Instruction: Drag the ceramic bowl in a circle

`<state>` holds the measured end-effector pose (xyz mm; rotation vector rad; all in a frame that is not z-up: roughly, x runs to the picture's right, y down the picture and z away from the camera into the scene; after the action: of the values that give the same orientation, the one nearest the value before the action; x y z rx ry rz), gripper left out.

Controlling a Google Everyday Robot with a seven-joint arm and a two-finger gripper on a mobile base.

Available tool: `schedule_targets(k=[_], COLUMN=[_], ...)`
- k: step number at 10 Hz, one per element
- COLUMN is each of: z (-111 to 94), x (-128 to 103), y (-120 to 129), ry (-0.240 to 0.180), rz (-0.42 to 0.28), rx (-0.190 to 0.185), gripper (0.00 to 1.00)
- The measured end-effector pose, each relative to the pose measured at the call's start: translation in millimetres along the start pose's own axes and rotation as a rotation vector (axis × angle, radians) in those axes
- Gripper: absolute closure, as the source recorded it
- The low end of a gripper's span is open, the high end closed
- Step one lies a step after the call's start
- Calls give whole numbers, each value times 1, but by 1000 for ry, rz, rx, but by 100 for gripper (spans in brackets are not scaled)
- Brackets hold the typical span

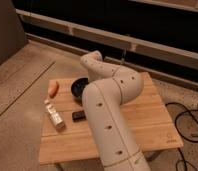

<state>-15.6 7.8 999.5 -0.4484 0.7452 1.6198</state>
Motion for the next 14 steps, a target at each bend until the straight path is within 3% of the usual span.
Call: schedule_targets(k=[2,5,8,11,14], z=[-10,-25,-33,-38,-39], x=[-9,-12,-5,19,45], y=[33,60,61,64,47], ry=[-20,-43,-48,-52,-74], rz=[-56,-91,-68,-58,-51], rx=[-10,-17,-36,-89,-76], gripper=[84,84,84,84,84])
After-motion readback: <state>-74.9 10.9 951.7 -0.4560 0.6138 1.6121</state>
